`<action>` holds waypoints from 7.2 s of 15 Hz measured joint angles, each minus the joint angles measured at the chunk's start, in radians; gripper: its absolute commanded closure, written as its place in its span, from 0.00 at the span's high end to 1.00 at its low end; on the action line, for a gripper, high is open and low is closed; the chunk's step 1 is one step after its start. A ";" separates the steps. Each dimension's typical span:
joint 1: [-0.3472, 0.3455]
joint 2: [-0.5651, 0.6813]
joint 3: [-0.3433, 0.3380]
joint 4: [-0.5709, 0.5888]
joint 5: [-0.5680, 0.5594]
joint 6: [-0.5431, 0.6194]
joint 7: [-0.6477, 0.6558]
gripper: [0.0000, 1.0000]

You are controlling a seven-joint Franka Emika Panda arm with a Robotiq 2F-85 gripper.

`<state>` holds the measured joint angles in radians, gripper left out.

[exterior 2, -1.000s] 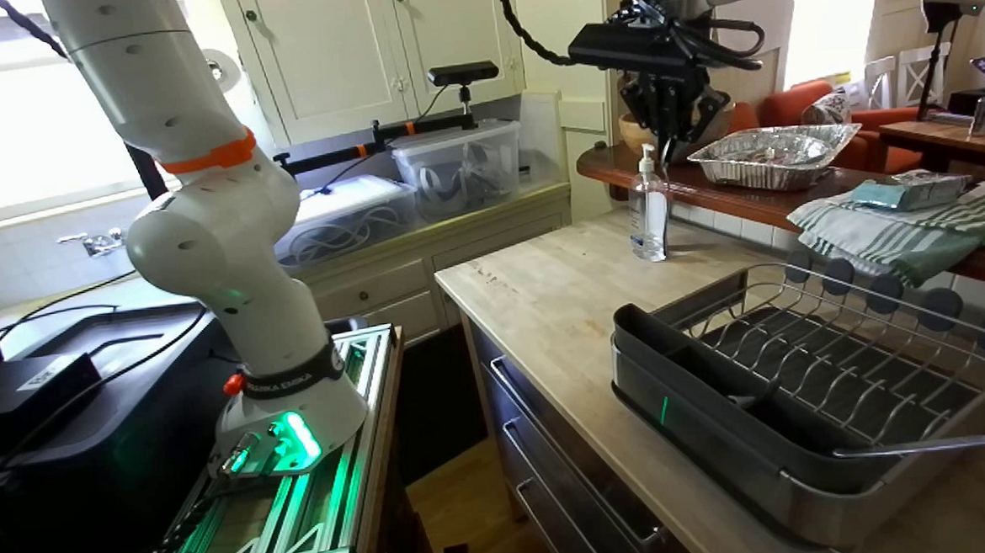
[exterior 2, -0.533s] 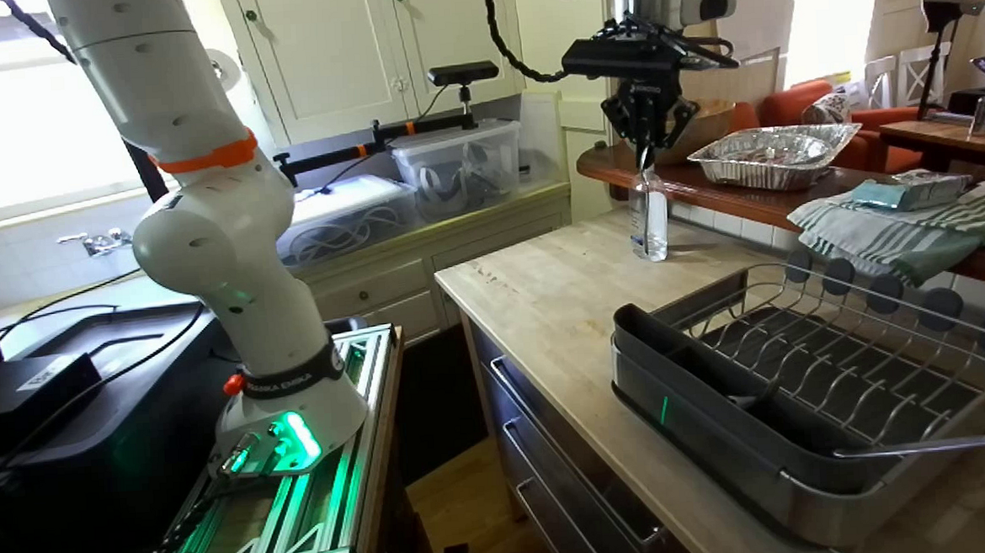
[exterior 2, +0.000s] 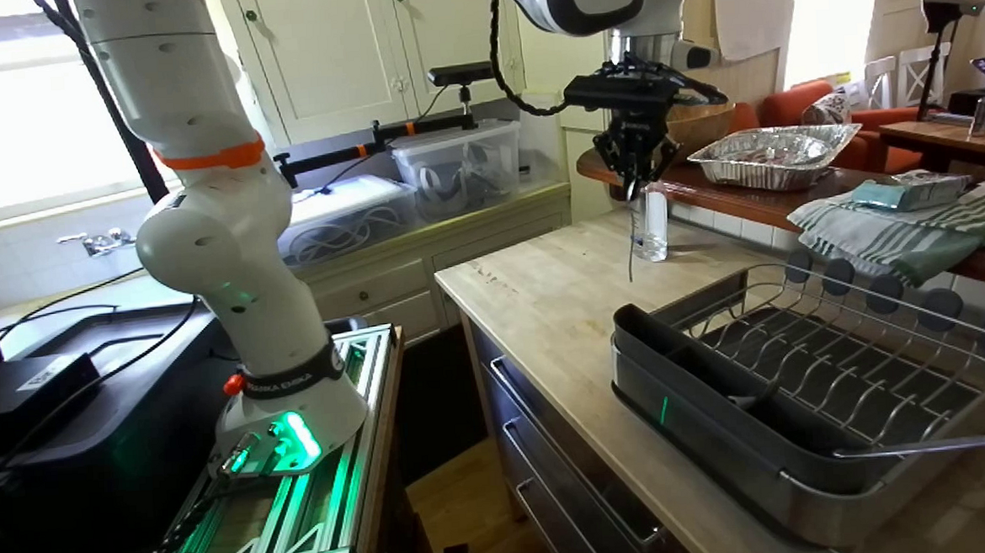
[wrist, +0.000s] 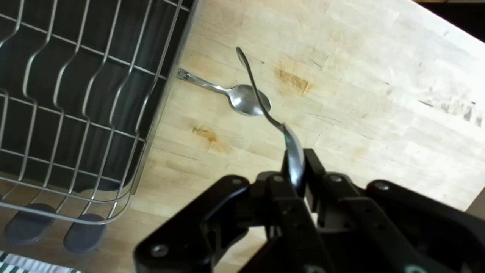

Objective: Remove the spoon from the dish rack

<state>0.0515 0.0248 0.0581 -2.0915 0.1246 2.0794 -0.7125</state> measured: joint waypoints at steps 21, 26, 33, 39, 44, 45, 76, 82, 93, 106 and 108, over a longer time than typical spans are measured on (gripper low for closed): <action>0.011 0.295 0.033 0.130 -0.034 0.081 0.194 0.02; 0.021 0.347 0.046 0.151 -0.097 0.098 0.261 0.02; 0.050 0.406 0.052 0.178 -0.170 0.099 0.326 0.02; 0.071 0.462 0.052 0.223 -0.219 0.093 0.367 0.02; 0.088 0.491 0.052 0.257 -0.248 0.077 0.393 0.02; 0.091 0.496 0.053 0.262 -0.256 0.075 0.399 0.02; 0.144 0.627 0.030 0.339 -0.432 -0.016 0.503 0.02; 0.148 0.645 0.027 0.340 -0.454 -0.023 0.517 0.02; 0.160 0.660 0.013 0.343 -0.469 -0.025 0.547 0.02; 0.164 0.698 0.009 0.356 -0.471 -0.023 0.560 0.54; 0.163 0.701 0.009 0.361 -0.471 -0.023 0.560 0.73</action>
<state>0.2150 0.7256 0.0670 -1.7304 -0.3461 2.0567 -0.1523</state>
